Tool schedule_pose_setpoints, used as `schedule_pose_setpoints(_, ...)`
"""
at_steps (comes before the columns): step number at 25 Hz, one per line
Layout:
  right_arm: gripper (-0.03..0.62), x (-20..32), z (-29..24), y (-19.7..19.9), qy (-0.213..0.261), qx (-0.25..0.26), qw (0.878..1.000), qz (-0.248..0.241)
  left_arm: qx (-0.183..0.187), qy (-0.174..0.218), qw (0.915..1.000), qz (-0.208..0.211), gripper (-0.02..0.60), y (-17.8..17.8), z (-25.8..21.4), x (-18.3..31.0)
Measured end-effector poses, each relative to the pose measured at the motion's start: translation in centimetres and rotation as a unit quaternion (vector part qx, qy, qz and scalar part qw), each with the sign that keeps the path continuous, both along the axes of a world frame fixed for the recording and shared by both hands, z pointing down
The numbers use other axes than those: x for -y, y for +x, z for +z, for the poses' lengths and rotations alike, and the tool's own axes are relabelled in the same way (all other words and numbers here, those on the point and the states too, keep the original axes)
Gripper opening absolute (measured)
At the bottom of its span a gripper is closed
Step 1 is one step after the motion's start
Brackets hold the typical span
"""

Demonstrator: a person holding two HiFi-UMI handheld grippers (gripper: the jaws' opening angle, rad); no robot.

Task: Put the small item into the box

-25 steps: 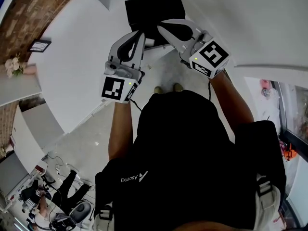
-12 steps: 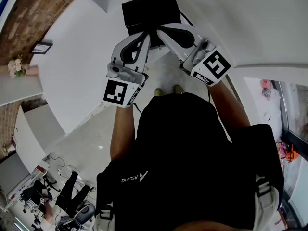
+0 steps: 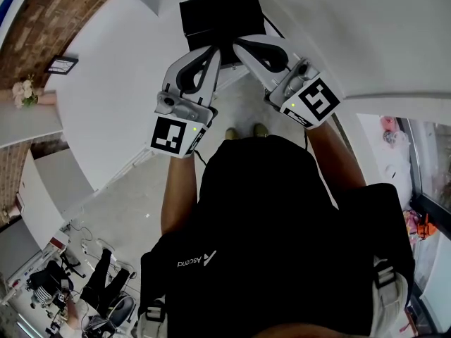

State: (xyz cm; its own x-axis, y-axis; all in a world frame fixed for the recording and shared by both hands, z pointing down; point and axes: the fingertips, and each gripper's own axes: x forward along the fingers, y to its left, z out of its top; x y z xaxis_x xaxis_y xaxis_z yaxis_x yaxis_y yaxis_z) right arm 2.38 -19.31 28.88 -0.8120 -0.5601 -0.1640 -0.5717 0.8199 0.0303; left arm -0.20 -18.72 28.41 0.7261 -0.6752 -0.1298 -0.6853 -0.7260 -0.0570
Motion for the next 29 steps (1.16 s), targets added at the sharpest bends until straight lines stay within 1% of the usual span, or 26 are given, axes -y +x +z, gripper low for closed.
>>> schedule_pose_setpoints(6,0.000,-0.8,-0.2,-0.5,0.006,-0.003,1.000,-0.002,0.000,0.001,1.0000,-0.002,-0.002,-0.3,-0.1,-0.7)
schedule_pose_setpoints(29,0.000,-1.3,0.1,-1.1,0.002,-0.010,1.000,-0.010,0.001,-0.001,1.0000,-0.001,-0.002,-0.8,0.2,-1.3)
